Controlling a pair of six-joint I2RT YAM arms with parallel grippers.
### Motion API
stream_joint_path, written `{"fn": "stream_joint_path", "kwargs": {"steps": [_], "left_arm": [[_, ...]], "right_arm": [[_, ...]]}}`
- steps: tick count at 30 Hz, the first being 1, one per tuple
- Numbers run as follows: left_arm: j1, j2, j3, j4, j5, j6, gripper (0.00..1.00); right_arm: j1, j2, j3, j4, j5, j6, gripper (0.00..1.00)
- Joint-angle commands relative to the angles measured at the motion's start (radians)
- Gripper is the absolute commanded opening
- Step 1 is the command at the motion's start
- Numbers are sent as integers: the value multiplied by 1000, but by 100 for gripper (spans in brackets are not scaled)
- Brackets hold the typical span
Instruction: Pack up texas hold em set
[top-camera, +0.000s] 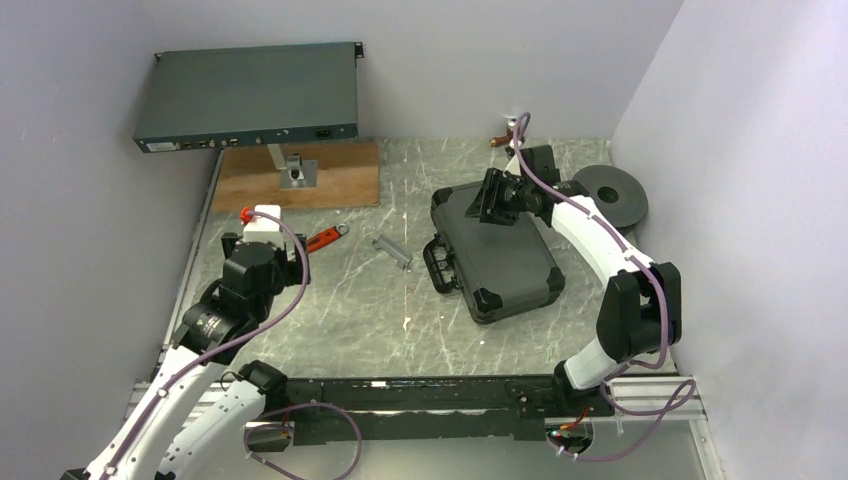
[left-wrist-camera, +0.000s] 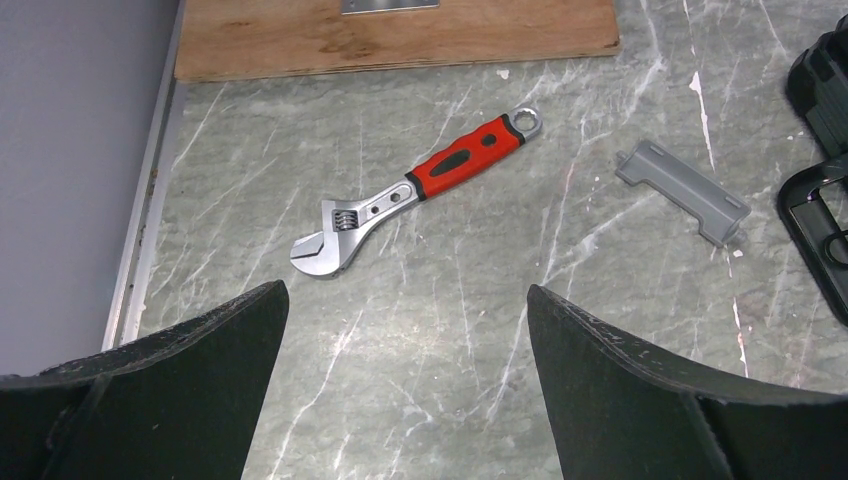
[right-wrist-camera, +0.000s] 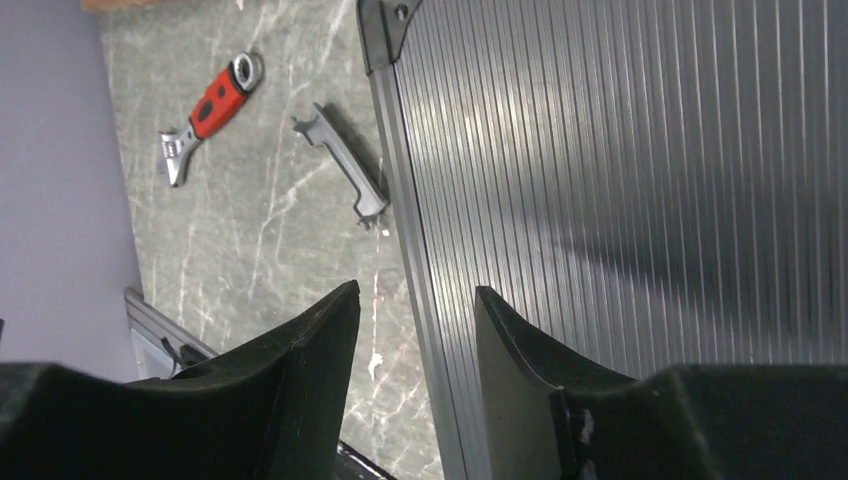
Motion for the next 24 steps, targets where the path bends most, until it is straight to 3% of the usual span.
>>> {"fn": "stream_joint_path", "kwargs": {"steps": [1,9,15,24], "left_arm": [[2,0,10,25,11,11,96],[2,7,5,40,67,22,96],[2,43,-5,99,366,57,94],[-1,246,10,269,750,-68,86]], "right_arm": [[8,-59,-36,4,34,-41,49],[31,-109,-91,23,23,-44,47],[49,-140,-142,46,12,-49,47],[63,-175,-180,89,-1,-53,48]]}}
